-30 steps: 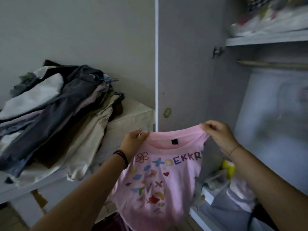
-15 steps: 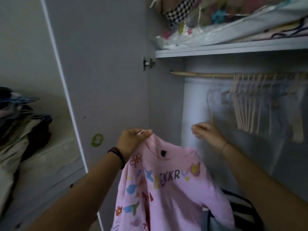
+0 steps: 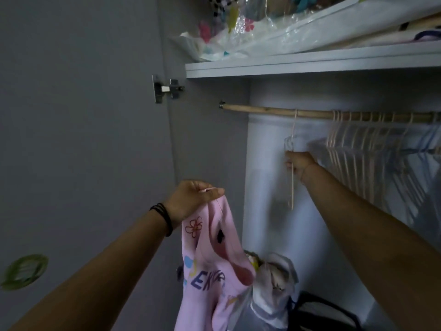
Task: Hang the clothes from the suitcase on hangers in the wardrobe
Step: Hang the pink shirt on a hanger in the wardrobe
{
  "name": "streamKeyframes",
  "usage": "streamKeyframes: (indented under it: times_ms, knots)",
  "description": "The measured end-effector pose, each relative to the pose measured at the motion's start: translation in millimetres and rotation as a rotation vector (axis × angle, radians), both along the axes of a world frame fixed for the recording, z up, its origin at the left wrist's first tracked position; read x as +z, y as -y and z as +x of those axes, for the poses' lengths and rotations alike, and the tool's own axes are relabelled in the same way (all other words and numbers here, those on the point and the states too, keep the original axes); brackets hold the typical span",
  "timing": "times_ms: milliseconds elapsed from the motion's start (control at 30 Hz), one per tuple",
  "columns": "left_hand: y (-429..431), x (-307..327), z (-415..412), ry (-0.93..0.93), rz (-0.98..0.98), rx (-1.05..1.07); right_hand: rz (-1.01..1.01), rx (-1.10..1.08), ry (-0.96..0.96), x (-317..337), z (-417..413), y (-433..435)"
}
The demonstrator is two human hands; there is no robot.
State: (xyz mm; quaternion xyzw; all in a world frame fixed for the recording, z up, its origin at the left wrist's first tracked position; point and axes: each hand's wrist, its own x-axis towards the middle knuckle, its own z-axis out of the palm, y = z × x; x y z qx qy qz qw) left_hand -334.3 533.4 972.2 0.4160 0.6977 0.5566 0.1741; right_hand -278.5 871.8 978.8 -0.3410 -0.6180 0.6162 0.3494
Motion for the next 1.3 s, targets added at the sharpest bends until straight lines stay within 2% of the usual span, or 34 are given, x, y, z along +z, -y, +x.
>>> streamKeyframes:
  times_ms: [100,233,433,533,667,733,833,933,1200,1300]
  knots:
    - [-14.7,1.2,-16.3,-0.015,-0.022,-0.001,-0.115,-0.031,-0.111,6.8,-18.7,-14.9]
    - [-30.3,0.4,-32.1,-0.013,-0.024,-0.003,-0.154,-0.06,-0.224,21.8,-24.7,-16.8]
    - [-47.9,-1.5,-45.0,0.058,0.024,-0.041,-0.078,-0.007,-0.355,33.2,-7.5,-0.2]
    - [-53.5,4.3,-46.2,0.047,0.027,-0.064,-0.095,0.017,-0.347,21.3,5.6,17.2]
    - [-58.6,6.2,-44.5,0.033,0.021,-0.086,0.017,-0.018,-0.269,-9.9,23.2,37.5]
    - [-60.4,2.7,-45.2,0.028,0.018,-0.076,0.065,-0.086,-0.252,-23.5,31.0,43.9]
    - [-61.2,-3.2,-47.1,0.03,-0.001,-0.071,0.228,-0.249,-0.12,-41.4,40.7,53.3]
    - [-58.3,-8.7,-47.4,0.034,-0.021,-0.065,0.256,-0.299,-0.151,-55.2,49.1,61.0]
    - [-49.7,-14.4,-43.2,0.023,-0.058,-0.036,0.046,0.023,-0.547,-41.0,65.7,79.3]
    - [-48.4,-16.0,-40.6,0.001,-0.089,-0.031,-0.051,0.126,-0.628,-37.3,71.2,83.8]
